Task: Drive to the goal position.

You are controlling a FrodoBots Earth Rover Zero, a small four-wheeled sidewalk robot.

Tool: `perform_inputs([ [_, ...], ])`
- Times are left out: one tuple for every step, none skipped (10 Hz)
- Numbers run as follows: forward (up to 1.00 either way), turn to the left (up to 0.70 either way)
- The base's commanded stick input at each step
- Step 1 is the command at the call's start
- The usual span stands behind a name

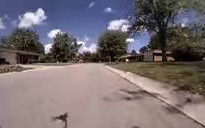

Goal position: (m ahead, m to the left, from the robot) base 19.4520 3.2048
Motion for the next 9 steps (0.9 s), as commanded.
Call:
perform_inputs([
  [0.85, 0.00],
  [0.85, 0.00],
  [0.85, 0.00],
  [0.85, 0.00],
  [0.85, 0.00],
  [0.85, 0.00],
  [0.85, 0.00],
  [0.85, 0.00],
  [0.85, 0.00],
])
